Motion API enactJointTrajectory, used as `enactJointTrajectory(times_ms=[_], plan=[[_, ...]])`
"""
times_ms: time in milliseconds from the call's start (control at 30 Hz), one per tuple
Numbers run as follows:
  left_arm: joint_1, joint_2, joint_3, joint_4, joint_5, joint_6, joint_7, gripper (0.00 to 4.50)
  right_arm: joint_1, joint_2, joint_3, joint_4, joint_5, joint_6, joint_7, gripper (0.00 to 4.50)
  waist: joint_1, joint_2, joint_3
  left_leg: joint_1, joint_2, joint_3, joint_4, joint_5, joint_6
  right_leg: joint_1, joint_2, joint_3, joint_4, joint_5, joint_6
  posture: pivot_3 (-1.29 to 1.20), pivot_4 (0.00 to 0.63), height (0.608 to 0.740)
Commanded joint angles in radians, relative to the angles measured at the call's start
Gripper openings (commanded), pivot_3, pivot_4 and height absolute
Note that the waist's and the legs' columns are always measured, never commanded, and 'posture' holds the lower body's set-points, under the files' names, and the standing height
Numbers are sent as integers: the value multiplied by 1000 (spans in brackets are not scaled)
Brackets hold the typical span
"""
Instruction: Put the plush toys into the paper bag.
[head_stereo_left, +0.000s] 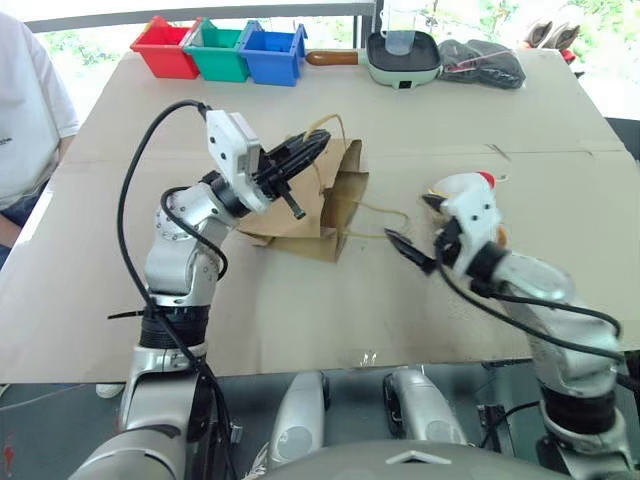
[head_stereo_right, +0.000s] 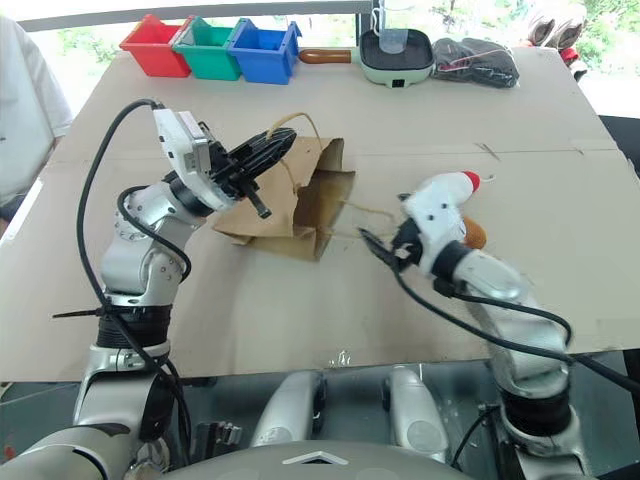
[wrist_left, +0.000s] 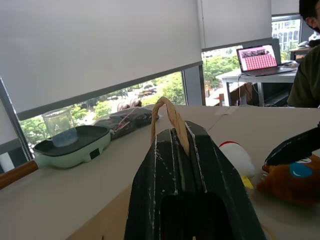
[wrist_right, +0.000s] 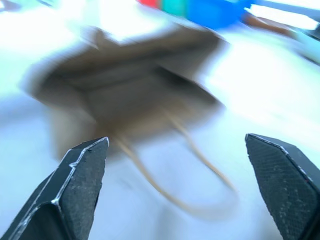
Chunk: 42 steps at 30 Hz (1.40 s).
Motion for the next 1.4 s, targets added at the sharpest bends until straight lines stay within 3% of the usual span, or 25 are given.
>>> enactJointTrajectory(times_ms=[33, 133, 300, 400, 467, 633, 767, 933, 1133, 1233, 1400], plan=[[-42, -15, 4, 34, 11, -57, -17, 0, 37, -32, -100, -51, -40, 189, -96, 4355, 0, 0, 0, 0, 0, 0, 0, 0, 0, 0, 0, 0, 0, 0, 0, 0, 150, 740], [-52, -39, -7, 56, -1, -67, -42, 0, 70, -47, -99, 42, -53, 201, -120, 4355, -1, 0, 0, 0, 0, 0, 0, 0, 0, 0, 0, 0, 0, 0, 0, 0, 150, 740], [-51, -46, -15, 44, -60, -17, -123, 0, 81, -86, -53, 153, -67, 95, -107, 2189, -8, -1, 0, 1, 0, 1, 0, 0, 0, 0, 0, 1, 0, 0, 0, 0, 150, 740], [-51, -32, -9, 10, -174, 105, -196, 0, 92, -111, -85, 130, -40, -14, -67, 749, -8, -1, 0, 0, 0, 1, 0, 0, 0, 0, 1, 1, 0, 0, 0, 0, 150, 740], [-58, -39, 1, 6, -221, 154, -208, 0, 119, -136, -113, 64, 11, -103, 7, 37, -5, -1, 0, 0, 0, 1, 0, 0, 0, 0, 1, 1, 0, 0, 1, 0, 150, 740], [-76, -49, 5, 10, -271, 217, -237, 0, 70, -158, -124, -47, 145, -122, 102, 37, -9, 0, 0, 0, 0, 0, 0, 0, 0, 0, 1, 1, 0, 0, 1, 0, 150, 740], [-95, -69, -9, 31, -253, 211, -247, 0, -98, -147, 83, 51, 106, -150, 128, 37, -11, -1, 0, 1, 0, 0, 0, 0, 0, 0, 1, 1, 0, 0, 1, 0, 150, 740], [-112, -86, -12, 28, -250, 208, -252, 0, -297, -97, 334, 353, -21, -299, 185, 37, -5, -1, 0, 0, 0, 0, 1, 0, 0, 1, 1, 1, -1, 0, 0, 0, 150, 740], [-91, -85, -25, -7, -218, 185, -243, 0, -509, 101, 411, 835, -27, -576, 336, 37, -10, -1, 2, 0, 0, 0, 1, 0, 0, 0, 1, 1, -1, 0, 0, 0, 150, 740], [-58, -72, -13, -23, -145, 134, -179, 0, -534, 140, 411, 956, -13, -659, 440, 793, -9, -1, 2, 0, 0, 0, 0, 0, 0, 0, 1, 1, -1, 0, 0, 0, 150, 740], [15, -54, 50, -52, -114, 62, -120, 0, -498, 125, 364, 933, -46, -713, 421, 3206, -3, 0, 2, 0, 0, 0, 1, 0, 0, 0, 0, 1, -1, 0, 0, 0, 150, 740]])
